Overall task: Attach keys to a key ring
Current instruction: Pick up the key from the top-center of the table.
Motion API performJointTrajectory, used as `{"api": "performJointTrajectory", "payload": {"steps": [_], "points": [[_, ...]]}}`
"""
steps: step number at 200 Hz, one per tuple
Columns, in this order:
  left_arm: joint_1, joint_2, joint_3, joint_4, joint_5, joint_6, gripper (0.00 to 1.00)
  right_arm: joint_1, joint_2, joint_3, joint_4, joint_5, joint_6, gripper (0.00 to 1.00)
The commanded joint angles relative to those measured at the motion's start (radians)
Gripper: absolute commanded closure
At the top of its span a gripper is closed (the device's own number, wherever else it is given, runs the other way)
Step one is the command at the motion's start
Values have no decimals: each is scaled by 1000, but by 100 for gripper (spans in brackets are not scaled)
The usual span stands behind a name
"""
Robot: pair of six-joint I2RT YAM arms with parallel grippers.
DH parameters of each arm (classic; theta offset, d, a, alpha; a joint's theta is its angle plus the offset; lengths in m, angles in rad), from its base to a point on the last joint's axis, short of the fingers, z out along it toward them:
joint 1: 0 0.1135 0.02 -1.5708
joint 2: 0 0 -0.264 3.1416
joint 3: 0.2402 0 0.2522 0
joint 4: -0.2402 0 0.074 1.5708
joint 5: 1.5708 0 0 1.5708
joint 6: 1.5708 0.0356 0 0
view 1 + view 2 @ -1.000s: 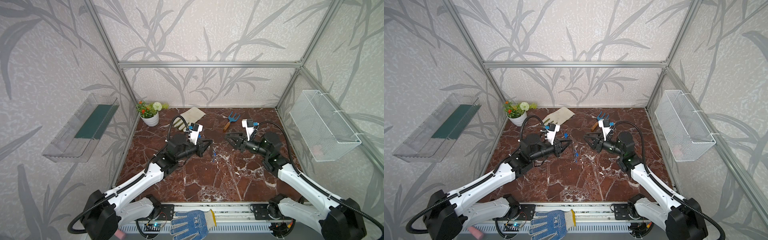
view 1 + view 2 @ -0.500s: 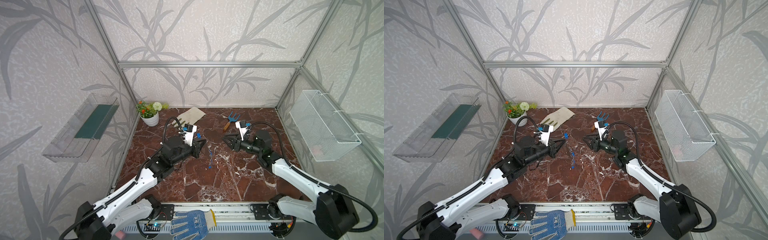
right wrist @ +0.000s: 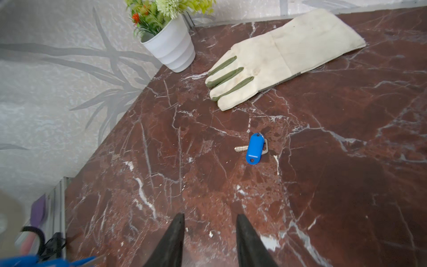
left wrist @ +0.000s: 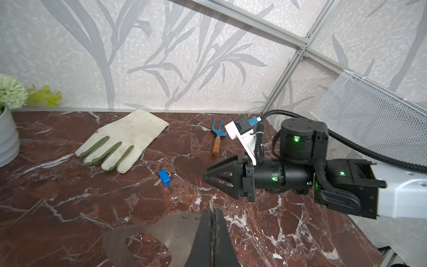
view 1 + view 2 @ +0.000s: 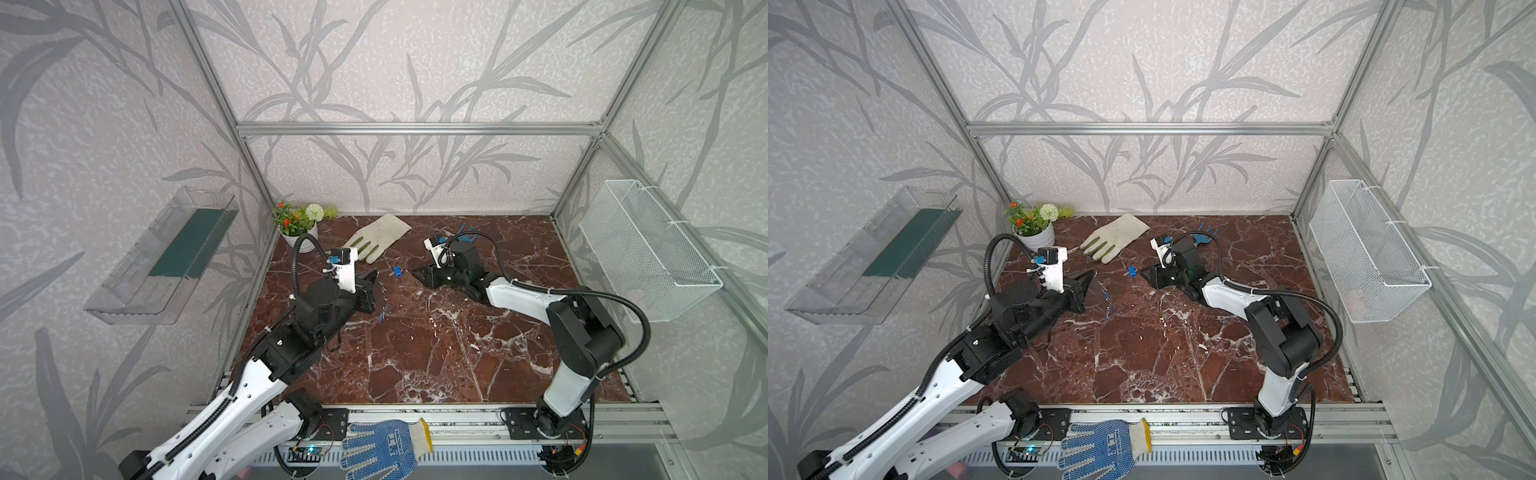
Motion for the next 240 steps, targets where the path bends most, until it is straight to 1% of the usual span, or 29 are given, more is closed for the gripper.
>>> {"api": "performJointTrajectory", "payload": {"steps": [1,42,97,137,169,181,192,223,240], "points": [[-1,-43,38,-32,-57,23,100,13,102,119,-113,44,-46,62],[-3,-61,60,-89,-67,38,100,25,291,330,-217,83,-73,63],[-3,-90,62,-106,-66,44,100,27,467,572,-367,97,-105,66],[-3,-91,61,-107,-51,41,100,32,539,675,-438,125,-122,68],[-3,-86,61,-104,-30,38,100,33,571,720,-481,149,-133,69],[-4,-84,61,-104,-24,37,100,33,577,731,-489,149,-134,71],[-3,-85,61,-102,-21,36,100,33,586,747,-500,136,-139,75],[-3,-84,60,-101,-9,38,100,37,608,788,-527,130,-140,75],[-3,-82,60,-99,-6,39,100,39,617,806,-537,128,-140,77]]}}
